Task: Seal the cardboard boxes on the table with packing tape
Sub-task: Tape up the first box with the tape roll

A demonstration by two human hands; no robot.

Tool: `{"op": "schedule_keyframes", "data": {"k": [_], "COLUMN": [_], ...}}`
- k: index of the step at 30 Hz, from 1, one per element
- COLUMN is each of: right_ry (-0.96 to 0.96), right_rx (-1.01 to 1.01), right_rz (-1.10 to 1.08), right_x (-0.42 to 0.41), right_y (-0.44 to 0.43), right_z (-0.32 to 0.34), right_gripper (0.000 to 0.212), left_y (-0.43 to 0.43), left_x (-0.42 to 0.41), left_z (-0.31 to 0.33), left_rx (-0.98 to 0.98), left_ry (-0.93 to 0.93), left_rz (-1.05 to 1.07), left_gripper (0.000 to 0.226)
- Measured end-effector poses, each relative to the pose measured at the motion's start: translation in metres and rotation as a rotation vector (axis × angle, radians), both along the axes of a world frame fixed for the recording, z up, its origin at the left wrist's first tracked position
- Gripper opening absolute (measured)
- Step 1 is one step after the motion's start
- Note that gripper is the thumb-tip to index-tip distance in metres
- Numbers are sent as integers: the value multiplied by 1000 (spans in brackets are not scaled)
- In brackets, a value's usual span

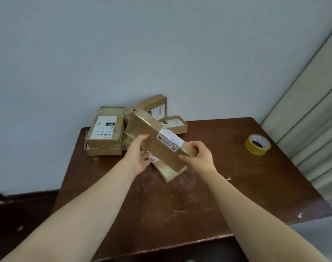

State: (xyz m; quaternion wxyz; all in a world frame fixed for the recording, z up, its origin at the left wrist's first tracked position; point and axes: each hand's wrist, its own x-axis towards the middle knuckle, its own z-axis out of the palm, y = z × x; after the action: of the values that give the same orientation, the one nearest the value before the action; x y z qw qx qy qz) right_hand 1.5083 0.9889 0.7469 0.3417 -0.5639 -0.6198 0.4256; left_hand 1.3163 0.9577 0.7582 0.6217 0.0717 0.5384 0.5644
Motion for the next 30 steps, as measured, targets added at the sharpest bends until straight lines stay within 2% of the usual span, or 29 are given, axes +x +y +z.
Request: {"op": "schedule_keyframes", "data": {"k": [2, 4, 6, 8, 10, 12, 14, 15, 17, 22, 24, 25, 27, 28, 29, 30], "right_ry": [-154, -223, -257, -246, -136, 210, 594, 678, 653, 443, 380, 335, 229, 188, 157, 132], "right_rx": [150, 323, 422, 403, 225, -187, -631, -739, -761, -569, -510, -482, -438, -440, -462, -490], "right_rz": [117, 260, 374, 471, 459, 372, 347, 361, 433, 615, 650, 667, 689, 699, 713, 730], "right_x": [-2, -4, -7, -13, -20, -24, -29, -32, -43, -77, -85, -88, -91, -93, -94, -94], "right_y": [13, 24, 34, 35, 32, 33, 35, 34, 29, 15, 14, 14, 12, 11, 8, 4], "right_z": [2, 3, 2, 0, -5, -4, -2, -1, -2, -6, -10, -13, -21, -26, -30, -35], "right_gripper": [35, 29, 35, 49, 68, 74, 56, 43, 34, 16, 16, 18, 22, 24, 26, 27], "left_y": [1, 4, 7, 2, -14, -33, -49, -54, -64, -83, -90, -94, -104, -111, -116, -121], "left_x": [10, 22, 28, 28, 22, 12, 5, 1, -1, -14, -19, -23, -34, -38, -41, -43], "left_z": [6, 15, 17, 16, 12, 8, 10, 10, 11, 4, -3, -8, -21, -26, -30, -35], "left_rx": [65, 70, 17, -25, -16, 34, 83, 102, 114, 79, -49, -150, -431, -636, -800, -850], "left_ry": [-40, -26, -41, -64, -127, -193, -242, -261, -292, -266, -129, -31, 193, 357, 549, 750], "left_rz": [19, 116, 321, 465, 565, 651, 721, 748, 780, 778, 755, 751, 795, 789, 764, 741], "left_gripper": [54, 58, 47, 33, 22, 16, 16, 17, 19, 16, 12, 21, 64, 89, 107, 113]}}
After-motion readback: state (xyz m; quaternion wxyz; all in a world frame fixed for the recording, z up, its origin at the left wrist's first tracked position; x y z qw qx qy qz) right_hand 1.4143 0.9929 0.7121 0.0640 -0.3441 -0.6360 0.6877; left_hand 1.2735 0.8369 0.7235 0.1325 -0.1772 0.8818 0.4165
